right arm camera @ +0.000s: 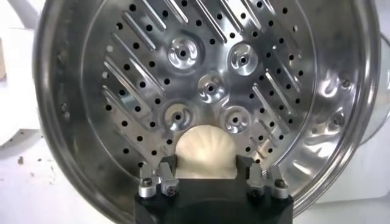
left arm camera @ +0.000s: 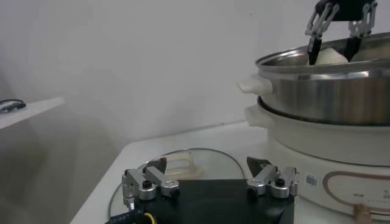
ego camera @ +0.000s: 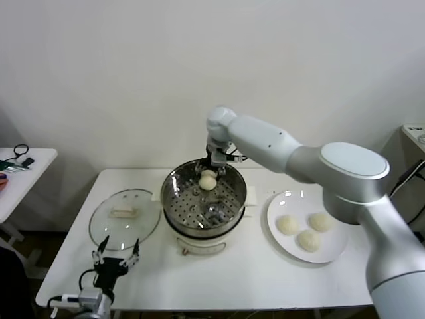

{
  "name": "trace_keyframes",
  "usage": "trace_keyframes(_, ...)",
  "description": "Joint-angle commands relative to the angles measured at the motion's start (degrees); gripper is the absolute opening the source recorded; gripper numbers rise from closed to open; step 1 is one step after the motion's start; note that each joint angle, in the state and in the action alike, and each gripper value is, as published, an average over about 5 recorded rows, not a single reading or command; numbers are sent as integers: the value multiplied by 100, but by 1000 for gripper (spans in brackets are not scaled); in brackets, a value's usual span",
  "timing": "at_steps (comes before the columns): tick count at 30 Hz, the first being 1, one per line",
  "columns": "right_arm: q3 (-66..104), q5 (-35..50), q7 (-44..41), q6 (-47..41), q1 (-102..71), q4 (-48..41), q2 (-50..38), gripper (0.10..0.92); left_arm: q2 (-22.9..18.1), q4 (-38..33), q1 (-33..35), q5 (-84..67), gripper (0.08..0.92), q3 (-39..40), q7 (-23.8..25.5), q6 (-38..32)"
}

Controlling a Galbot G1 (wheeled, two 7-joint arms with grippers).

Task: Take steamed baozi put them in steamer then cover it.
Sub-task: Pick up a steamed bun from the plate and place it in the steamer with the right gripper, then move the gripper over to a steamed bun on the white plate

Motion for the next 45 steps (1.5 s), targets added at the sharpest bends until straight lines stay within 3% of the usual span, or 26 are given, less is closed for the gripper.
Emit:
trace_keyframes(1,169,-221,90,115,-179,-363,149,712,2,-7,-10,0,823,3,0,11)
trace_keyframes(5,49,244,24,85,-32,-158,67,800,4,-27,-5,4,823,6,1,24)
trace_keyframes(9,-454,1354,-240,-144,616,549,-362,821,1,-76,13,7,823,8,6,45)
trace_keyframes(16,-2542,5028,-776,-1485,2708,2048,-1635,823,-6,-159,35,38,823,-4,10,53)
trace_keyframes(19,-3445,5876,-890,-2425,3338,2583,-2402,823,-2,-180,41,43,823,-12,11,54)
trace_keyframes(26,-4729,6155,-389,-4434,3808,3840,-4007,823,-15,-206,13,21,823,-45,11,50)
trace_keyframes(33,-4561,6195,203,-5762,2946,4610,-4865,823,-38,-221,40,9,823,-60,6,26)
trace_keyframes(45,-2763,5337,739,-6455,614,4043,-4845,823,-85,-209,137,64,823,-41,0,-24)
